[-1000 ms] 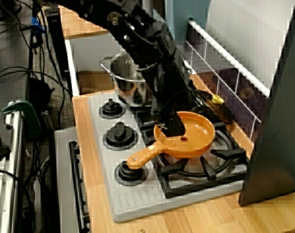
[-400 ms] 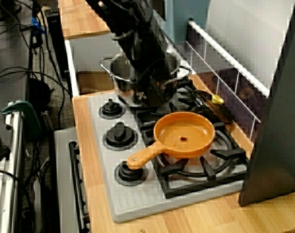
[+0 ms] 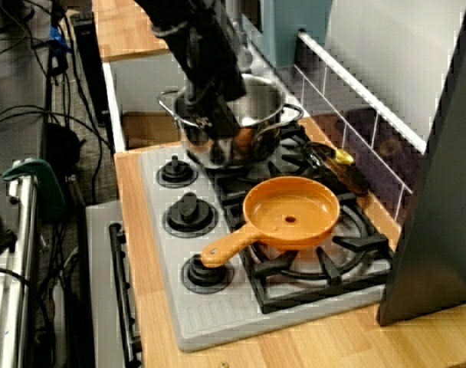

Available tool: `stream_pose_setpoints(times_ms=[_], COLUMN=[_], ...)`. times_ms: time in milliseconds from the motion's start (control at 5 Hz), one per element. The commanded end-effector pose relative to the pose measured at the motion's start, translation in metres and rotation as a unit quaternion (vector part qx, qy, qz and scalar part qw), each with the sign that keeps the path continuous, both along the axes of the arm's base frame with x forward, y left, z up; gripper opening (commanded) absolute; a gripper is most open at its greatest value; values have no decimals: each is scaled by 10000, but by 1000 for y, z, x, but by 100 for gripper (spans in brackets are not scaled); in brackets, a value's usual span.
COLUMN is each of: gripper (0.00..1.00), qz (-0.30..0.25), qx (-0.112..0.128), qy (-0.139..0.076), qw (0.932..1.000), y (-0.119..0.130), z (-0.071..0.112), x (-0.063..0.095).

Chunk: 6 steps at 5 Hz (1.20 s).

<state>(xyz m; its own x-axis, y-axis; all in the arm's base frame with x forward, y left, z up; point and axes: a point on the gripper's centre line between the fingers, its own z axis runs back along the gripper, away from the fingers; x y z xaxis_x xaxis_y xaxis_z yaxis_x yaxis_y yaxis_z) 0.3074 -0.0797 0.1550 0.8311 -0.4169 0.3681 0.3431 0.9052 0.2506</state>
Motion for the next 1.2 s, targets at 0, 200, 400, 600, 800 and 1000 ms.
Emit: stream_pose_setpoints(times_ms=[0,200,400,600,800,1000], gripper=[100,100,100,100,100,100], qz=[344,429,507,531,549,550], qx=[134,231,242,229,241,217], qy=[-272,-108,4,62,138,217], qw=[9989,9988,9984,9983,9981,9980], y=[32,40,46,49,50,50], z=[10,-2,-9,-13,-19,-22], x=[-16,-14,-12,-10,-8,-6])
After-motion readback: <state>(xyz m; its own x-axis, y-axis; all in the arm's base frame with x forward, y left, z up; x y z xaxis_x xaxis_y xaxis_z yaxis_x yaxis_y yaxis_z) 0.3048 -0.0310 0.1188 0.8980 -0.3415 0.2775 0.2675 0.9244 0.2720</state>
